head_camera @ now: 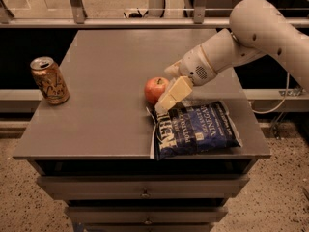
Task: Move apple near blue chip bag
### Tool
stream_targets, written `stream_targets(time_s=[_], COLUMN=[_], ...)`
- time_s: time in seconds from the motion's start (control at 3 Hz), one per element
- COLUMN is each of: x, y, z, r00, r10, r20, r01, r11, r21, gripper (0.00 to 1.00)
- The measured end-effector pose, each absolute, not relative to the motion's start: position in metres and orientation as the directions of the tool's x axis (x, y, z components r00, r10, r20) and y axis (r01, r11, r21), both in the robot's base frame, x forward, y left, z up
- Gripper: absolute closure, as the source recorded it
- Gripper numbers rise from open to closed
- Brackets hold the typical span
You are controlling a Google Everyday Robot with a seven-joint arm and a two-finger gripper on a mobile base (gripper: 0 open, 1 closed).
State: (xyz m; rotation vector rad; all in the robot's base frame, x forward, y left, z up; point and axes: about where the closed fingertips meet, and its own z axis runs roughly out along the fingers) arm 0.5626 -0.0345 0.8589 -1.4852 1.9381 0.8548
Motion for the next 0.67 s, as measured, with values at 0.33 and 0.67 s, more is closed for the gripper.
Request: stream_targets(time_s=[0.33,0.67], x=[0.564,0.571], y=[-0.04,-0.062], z=[0.859,0.862], r00=[-0.244,-0.256], r10=[-0.613,-0.571], r20=[-0.751,-0.78], r01=[-0.968,-0.959], r11=[0.199,0.248], r21=[0.151,0.134], gripper=[0.0,0.0])
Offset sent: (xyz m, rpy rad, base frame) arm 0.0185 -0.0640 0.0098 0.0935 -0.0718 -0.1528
